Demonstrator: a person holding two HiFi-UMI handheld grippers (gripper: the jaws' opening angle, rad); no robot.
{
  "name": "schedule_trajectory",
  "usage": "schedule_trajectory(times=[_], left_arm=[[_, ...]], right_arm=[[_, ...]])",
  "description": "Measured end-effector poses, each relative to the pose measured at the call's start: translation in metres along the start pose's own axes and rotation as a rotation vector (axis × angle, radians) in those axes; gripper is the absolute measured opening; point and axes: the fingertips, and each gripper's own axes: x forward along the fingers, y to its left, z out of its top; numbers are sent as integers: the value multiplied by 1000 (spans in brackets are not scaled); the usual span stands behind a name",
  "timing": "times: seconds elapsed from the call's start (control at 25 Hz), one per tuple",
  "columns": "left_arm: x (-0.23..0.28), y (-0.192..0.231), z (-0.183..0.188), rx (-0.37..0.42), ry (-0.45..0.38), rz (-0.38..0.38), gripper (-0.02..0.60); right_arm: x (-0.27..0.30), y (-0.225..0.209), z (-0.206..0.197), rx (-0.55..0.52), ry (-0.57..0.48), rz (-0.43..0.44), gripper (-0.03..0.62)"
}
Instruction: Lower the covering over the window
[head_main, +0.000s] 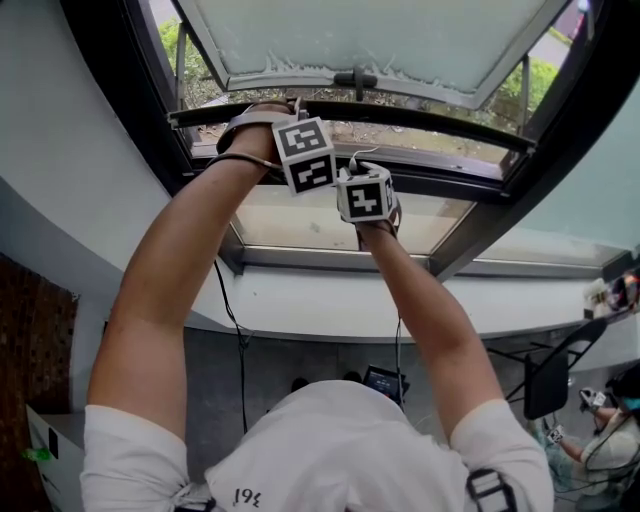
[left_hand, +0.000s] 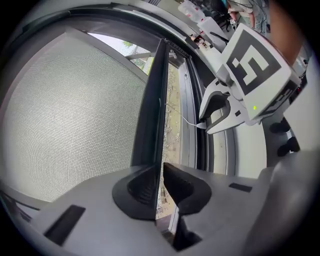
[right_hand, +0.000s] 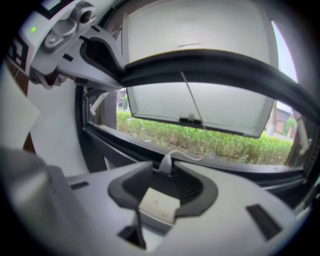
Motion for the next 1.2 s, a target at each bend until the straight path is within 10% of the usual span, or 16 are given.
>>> schedule_trajectory(times=[0.64, 1.2], left_arm=[[0, 0, -1, -1, 5, 5, 57], [0, 0, -1, 0, 8, 12, 57]], right_arm=[[-5, 15, 1, 6, -9, 97, 83], [-60, 61, -63, -514, 45, 287, 91]])
